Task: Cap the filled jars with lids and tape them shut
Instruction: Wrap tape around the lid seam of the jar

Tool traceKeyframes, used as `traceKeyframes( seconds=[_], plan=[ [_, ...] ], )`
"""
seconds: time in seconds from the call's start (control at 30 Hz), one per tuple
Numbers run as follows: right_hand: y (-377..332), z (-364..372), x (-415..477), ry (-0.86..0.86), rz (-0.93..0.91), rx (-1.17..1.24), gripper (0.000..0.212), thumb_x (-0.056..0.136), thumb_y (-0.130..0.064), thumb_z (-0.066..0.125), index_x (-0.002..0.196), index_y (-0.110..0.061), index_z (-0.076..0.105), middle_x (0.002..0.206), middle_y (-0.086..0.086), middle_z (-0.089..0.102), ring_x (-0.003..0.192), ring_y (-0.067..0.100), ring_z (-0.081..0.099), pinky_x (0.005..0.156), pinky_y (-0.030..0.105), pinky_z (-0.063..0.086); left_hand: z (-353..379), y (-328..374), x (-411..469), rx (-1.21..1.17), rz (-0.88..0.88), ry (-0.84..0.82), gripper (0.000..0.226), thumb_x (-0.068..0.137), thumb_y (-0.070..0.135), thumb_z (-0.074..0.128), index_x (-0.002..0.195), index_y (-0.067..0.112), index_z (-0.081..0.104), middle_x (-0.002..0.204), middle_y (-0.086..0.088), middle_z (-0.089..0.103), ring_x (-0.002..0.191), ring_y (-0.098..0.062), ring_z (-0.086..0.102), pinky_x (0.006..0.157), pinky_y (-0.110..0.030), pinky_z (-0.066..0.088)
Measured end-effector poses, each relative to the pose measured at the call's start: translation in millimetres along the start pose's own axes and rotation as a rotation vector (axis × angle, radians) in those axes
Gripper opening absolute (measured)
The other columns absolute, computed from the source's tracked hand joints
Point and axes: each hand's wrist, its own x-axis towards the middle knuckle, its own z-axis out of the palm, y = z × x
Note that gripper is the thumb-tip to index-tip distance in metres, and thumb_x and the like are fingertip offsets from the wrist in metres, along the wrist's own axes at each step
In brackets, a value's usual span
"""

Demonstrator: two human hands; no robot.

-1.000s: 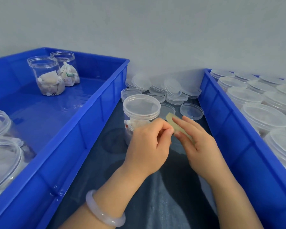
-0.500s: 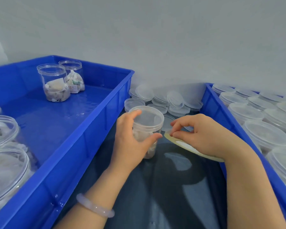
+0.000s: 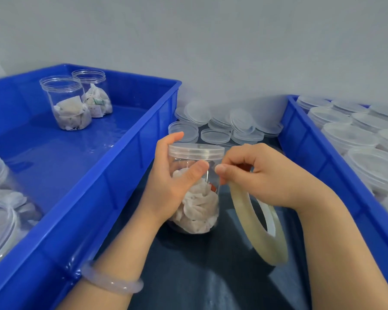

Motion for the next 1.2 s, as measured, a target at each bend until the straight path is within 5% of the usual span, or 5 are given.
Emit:
traceKeyframes(
  seconds=[0.2,0.33,0.63,0.97,1.2],
  plan=[
    [0,-1,-1,-0.009,0.003,-0.004,0.025,0.086,-0.045,0.049,0.067,-0.033,0.059,0.072,-0.016,0.062,0.068,0.005,0.055,0.065,0.019,0.043,0,0,0,0.050,-0.023,-0.018,0.079,0.049,0.050,0.078,0.119,0.040,0.041,0.130,-0.005,0.056,0.109,-0.020,0.063,0.095,-0.042,0.051],
    [2,-2,0,0.016,0.022,-0.004,0.027,0.083,-0.047,0.050,0.071,-0.026,0.062,0.073,-0.004,0.059,0.068,0.014,0.053,0.063,0.024,0.043,-2,3,0,0.068,-0.032,-0.024,0.079,0.048,0.053,0.079,0.119,0.044,0.043,0.133,-0.003,0.053,0.111,-0.022,0.061,0.096,-0.045,0.050],
    [1,3,2,-0.003,0.032,-0.084,0.033,0.078,-0.053,0.049,0.073,-0.025,0.065,0.075,-0.001,0.060,0.072,0.010,0.052,0.064,0.022,0.041,-8,9,0,0.231,-0.003,-0.058,0.086,0.046,0.060,0.078,0.121,0.048,0.038,0.127,0.009,0.055,0.114,-0.009,0.057,0.097,-0.033,0.049],
    [5,1,2,0.164,0.174,-0.037,0.048,0.052,-0.064,0.068,0.057,-0.017,0.060,0.051,-0.006,0.055,0.046,0.000,0.045,0.048,0.013,0.038,-7,11,-2,0.256,0.031,-0.062,0.069,0.046,0.059,0.077,0.104,0.042,0.046,0.108,0.007,0.058,0.099,-0.012,0.059,0.087,-0.032,0.049],
    [10,4,4,0.207,0.144,0.061,0.058,0.039,-0.072,0.071,0.067,-0.023,0.055,0.068,-0.018,0.061,0.061,-0.003,0.052,0.058,0.013,0.043,-11,18,1,0.245,-0.030,-0.099,0.065,0.041,0.062,0.077,0.095,0.040,0.048,0.097,0.012,0.062,0.094,-0.007,0.061,0.080,-0.025,0.051]
  ],
)
